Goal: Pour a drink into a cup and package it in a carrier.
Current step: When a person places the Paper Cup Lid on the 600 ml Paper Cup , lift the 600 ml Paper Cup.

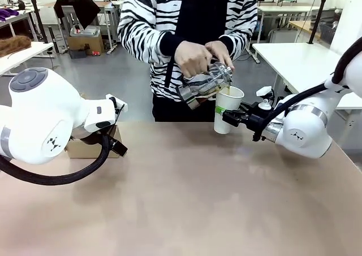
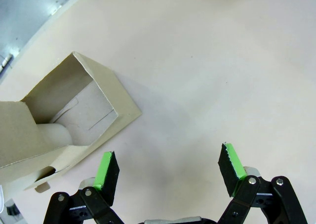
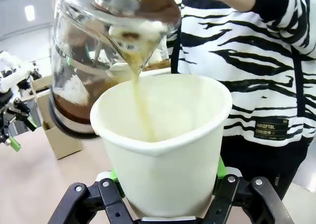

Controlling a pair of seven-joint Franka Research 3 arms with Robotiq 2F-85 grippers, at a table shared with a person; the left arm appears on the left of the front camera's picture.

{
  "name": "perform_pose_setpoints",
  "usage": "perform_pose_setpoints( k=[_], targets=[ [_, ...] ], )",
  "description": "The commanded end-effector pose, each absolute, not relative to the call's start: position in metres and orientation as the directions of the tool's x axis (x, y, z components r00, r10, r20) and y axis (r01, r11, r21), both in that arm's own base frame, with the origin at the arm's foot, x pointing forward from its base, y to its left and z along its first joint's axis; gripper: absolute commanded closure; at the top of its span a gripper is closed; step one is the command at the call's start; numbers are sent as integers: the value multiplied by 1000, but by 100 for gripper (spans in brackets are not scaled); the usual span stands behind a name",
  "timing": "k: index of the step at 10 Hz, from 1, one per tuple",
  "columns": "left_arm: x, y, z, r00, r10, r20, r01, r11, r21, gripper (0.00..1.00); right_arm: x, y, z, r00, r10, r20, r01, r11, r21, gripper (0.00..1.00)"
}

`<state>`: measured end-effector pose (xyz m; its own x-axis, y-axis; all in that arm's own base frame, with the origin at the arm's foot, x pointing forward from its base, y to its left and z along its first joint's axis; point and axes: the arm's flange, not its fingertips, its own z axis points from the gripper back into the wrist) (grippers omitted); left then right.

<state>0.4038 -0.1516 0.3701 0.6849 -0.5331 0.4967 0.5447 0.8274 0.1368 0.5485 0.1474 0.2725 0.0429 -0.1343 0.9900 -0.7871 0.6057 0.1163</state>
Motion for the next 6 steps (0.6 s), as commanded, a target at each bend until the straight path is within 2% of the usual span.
perform_pose_setpoints(
  k=[1, 6],
  targets=[
    [404, -152, 370, 684, -533, 498, 546, 827, 135, 0, 548, 149, 277, 32, -134, 990, -789, 604, 108, 34],
    [404, -152, 370, 684, -533, 498, 546, 827, 135, 0, 548, 149, 277, 32, -134, 990, -789, 604, 108, 34]
  ],
)
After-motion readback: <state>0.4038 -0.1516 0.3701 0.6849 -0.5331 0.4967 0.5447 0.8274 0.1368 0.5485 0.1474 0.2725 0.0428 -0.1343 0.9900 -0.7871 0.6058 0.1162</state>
